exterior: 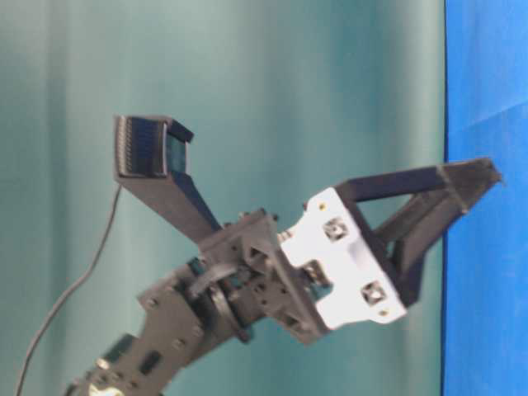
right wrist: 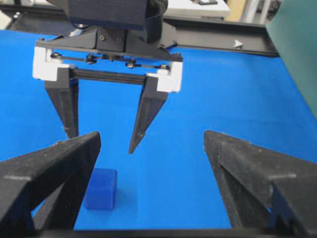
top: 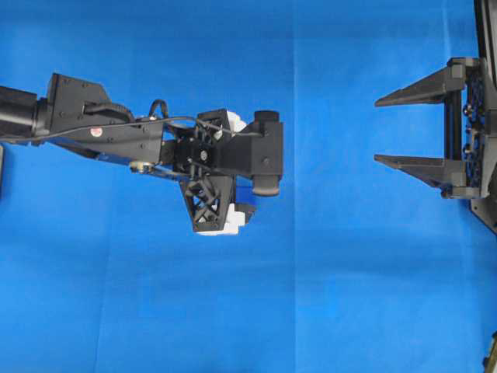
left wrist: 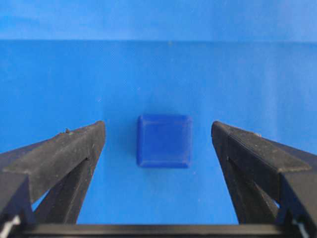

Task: Handover the blue block to the right arm after grasping it with the left arm, then place it in the designated position.
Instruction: 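Lower the open left gripper over the blue cube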

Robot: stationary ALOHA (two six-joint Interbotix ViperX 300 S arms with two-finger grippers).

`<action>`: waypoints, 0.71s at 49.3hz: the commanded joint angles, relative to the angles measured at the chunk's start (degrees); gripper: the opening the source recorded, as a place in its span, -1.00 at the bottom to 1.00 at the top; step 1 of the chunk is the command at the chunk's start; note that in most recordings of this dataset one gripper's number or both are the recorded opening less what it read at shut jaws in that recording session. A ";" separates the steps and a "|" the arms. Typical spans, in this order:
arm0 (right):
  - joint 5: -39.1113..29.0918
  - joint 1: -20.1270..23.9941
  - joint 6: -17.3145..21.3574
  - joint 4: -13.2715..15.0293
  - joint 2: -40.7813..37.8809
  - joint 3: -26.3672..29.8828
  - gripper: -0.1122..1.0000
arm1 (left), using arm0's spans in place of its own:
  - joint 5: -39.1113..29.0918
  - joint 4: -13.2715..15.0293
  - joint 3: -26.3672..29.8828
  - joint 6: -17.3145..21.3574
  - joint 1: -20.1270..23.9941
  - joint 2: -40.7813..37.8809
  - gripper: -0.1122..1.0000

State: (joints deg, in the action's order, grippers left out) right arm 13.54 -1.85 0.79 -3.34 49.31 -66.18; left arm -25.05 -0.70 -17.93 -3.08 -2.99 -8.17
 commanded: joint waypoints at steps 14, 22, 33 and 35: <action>0.53 -0.70 -0.09 -0.09 -1.05 1.14 0.96 | 4.13 -0.09 -1.05 -0.79 -0.44 -4.83 0.85; 0.53 -0.70 -0.09 -0.09 -1.14 1.14 0.96 | 6.06 -0.09 -1.49 -0.70 -0.44 -7.29 0.85; 0.53 -0.79 -0.09 0.00 -1.23 1.14 0.96 | 7.73 -0.09 -1.67 -0.79 -0.44 -9.84 0.85; 0.53 -0.79 -0.09 0.00 -1.32 1.05 0.96 | 7.73 -0.18 -1.67 -0.79 -0.44 -10.02 0.85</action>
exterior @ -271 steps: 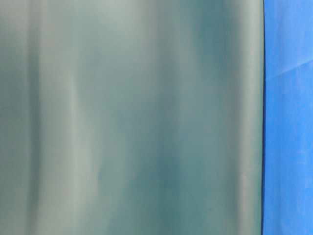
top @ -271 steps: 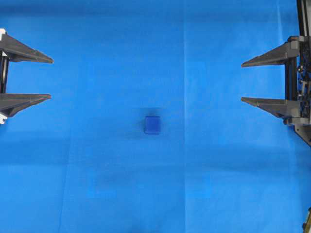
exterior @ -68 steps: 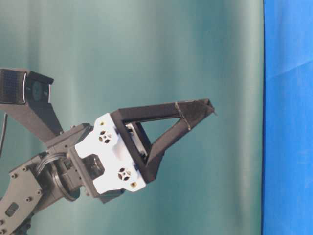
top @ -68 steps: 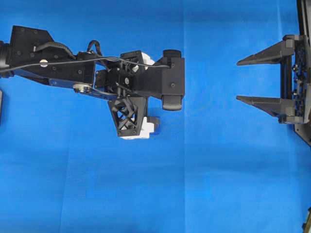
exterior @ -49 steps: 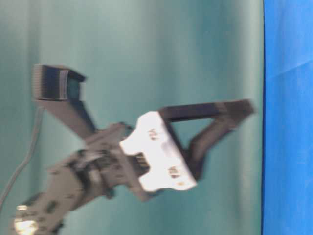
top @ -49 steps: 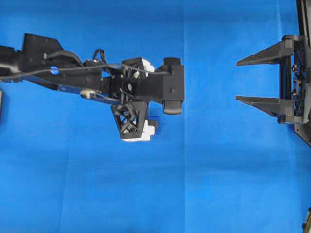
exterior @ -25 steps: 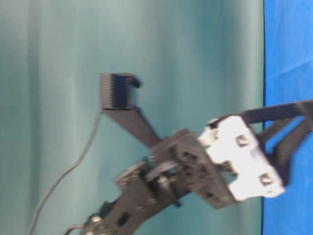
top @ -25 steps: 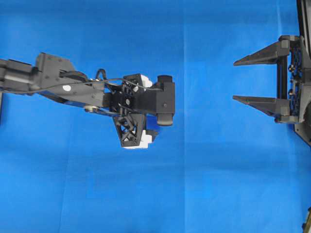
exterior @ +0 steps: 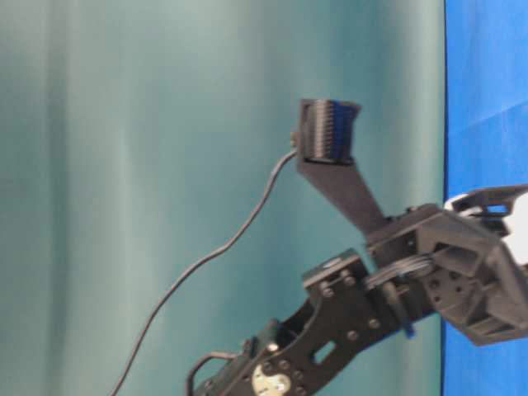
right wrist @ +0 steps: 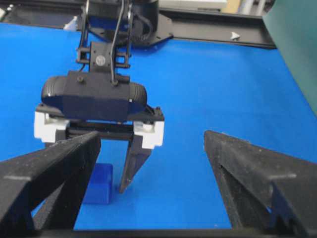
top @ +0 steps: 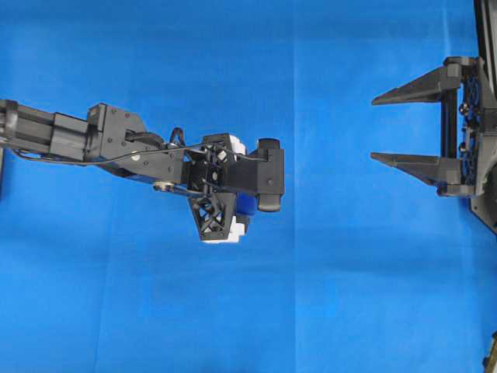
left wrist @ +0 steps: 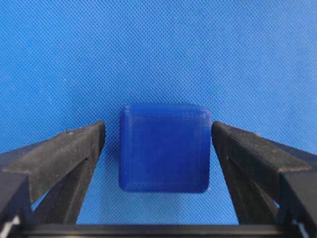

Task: Handover the blue block to the right arm after grasping it with the left arm, then place it in the designated position.
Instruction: 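Lower the open left gripper over the blue cube, then close the left gripper on the blue cube and lift it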

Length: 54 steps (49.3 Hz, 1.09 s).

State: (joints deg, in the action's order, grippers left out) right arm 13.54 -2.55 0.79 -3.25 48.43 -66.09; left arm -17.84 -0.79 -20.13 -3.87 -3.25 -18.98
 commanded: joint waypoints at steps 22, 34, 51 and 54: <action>0.35 -0.09 -0.09 -0.18 -0.44 1.05 0.96 | 0.18 -0.09 0.79 0.00 -0.18 0.62 0.70; 0.35 -0.09 -0.09 -0.18 -0.62 1.05 0.96 | -0.79 0.00 0.62 -1.14 -0.18 1.05 0.07; 0.53 -0.09 -0.09 -0.18 -0.97 0.97 0.96 | -0.79 0.00 0.62 -2.02 -0.18 1.23 0.07; 0.53 -0.09 -0.09 -0.18 -0.97 1.05 0.96 | -0.79 -0.09 0.62 -1.85 -0.18 1.32 0.07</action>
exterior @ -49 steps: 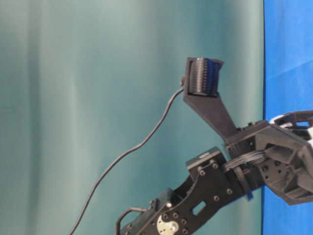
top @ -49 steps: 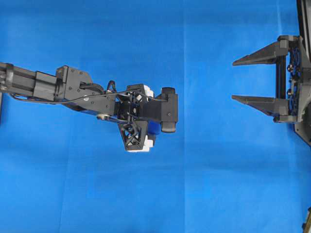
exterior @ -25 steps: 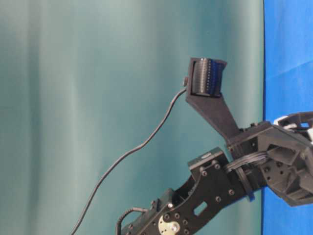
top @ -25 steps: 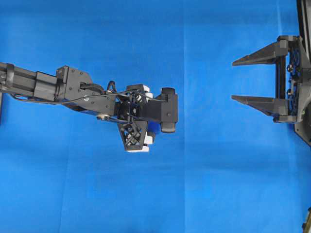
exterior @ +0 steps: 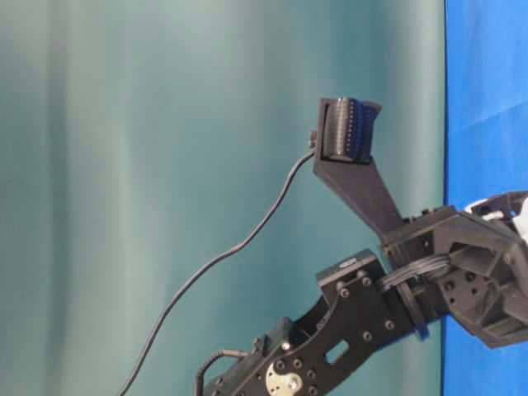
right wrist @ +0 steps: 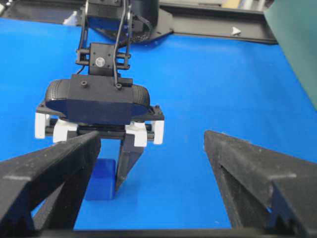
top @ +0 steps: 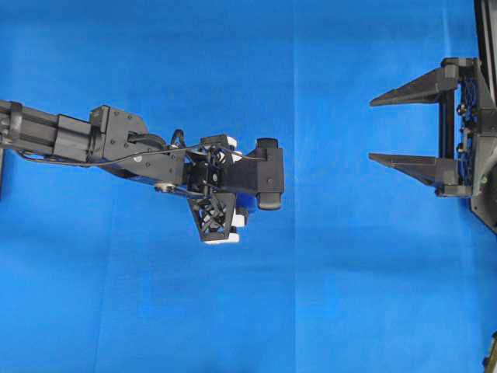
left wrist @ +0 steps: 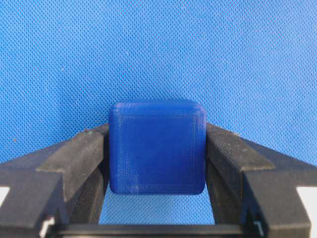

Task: Handover the blue block to the right arm after grasping it with the left arm, then place it in the designated position.
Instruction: 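Close the left gripper on the blue cube and lift it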

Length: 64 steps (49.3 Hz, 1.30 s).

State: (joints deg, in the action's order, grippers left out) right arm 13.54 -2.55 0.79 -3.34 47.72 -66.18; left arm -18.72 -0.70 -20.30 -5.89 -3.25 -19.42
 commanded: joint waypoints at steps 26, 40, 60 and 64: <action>0.35 -0.09 -0.09 -0.09 -0.26 1.14 0.96 | -6.94 -0.09 1.93 0.44 -0.26 9.93 0.07; 0.26 -0.09 -0.09 -0.09 -0.26 1.14 0.96 | -8.00 -0.18 2.02 0.62 -0.26 18.72 0.07; 0.18 -0.09 -0.09 -0.09 -0.26 1.14 0.96 | -15.64 -0.70 5.71 0.70 -0.44 23.99 0.07; 0.18 -0.09 -0.09 -0.09 -0.26 1.14 0.96 | -16.70 -0.88 6.42 0.79 -0.44 24.43 0.07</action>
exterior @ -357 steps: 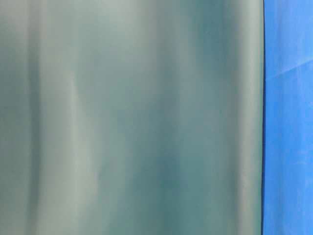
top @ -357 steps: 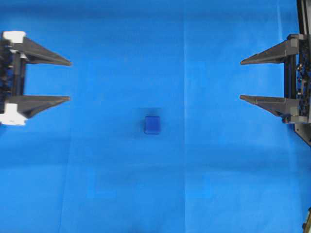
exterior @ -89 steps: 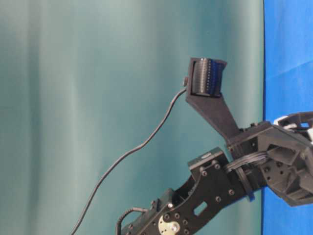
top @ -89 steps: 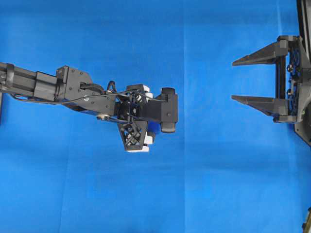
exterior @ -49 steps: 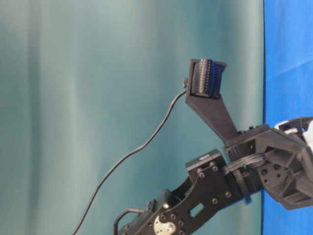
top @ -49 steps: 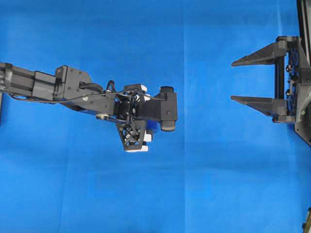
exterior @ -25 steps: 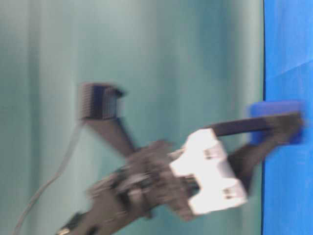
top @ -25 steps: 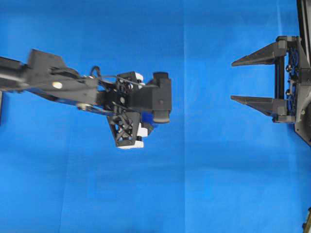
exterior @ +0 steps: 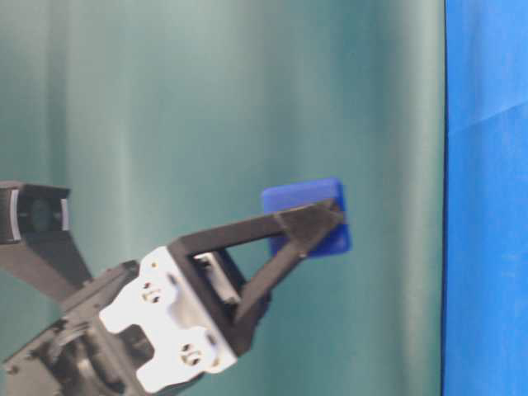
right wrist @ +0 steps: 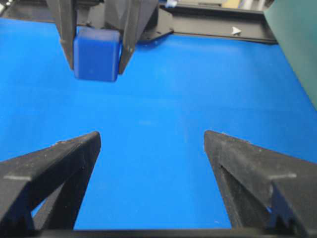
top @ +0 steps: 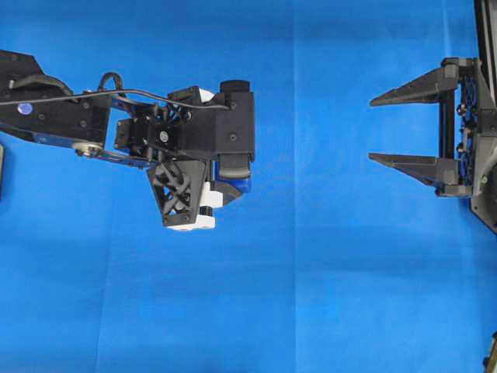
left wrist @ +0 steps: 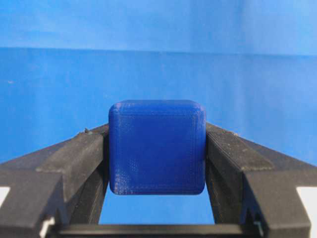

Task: Handover the blue block to the right arm after grasping it with the left arm, then place it in the designated position.
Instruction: 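Close the left gripper on the blue cube and lift it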

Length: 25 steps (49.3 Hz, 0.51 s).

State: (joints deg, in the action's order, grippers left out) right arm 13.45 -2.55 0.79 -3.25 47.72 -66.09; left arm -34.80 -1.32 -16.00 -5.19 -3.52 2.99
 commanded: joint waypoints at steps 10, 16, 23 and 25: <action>0.09 -0.09 -0.09 -0.18 -0.26 1.05 0.96 | -2.20 -0.35 2.90 0.09 -0.18 3.08 0.07; 0.09 -0.09 -0.09 -0.18 -0.26 1.05 0.96 | -2.20 -0.44 2.64 0.09 -0.18 3.16 0.07; 0.09 0.00 0.00 -0.18 -0.26 1.14 0.96 | -2.29 -0.53 2.46 0.00 -0.18 3.34 0.07; 0.09 0.00 0.00 -0.18 -0.26 1.05 0.96 | -2.29 -0.53 2.46 0.00 -0.18 3.34 0.07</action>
State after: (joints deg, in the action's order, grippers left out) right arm 13.36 -2.55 0.79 -3.25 47.72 -66.18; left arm -37.27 -1.67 -14.68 -5.19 -3.52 4.48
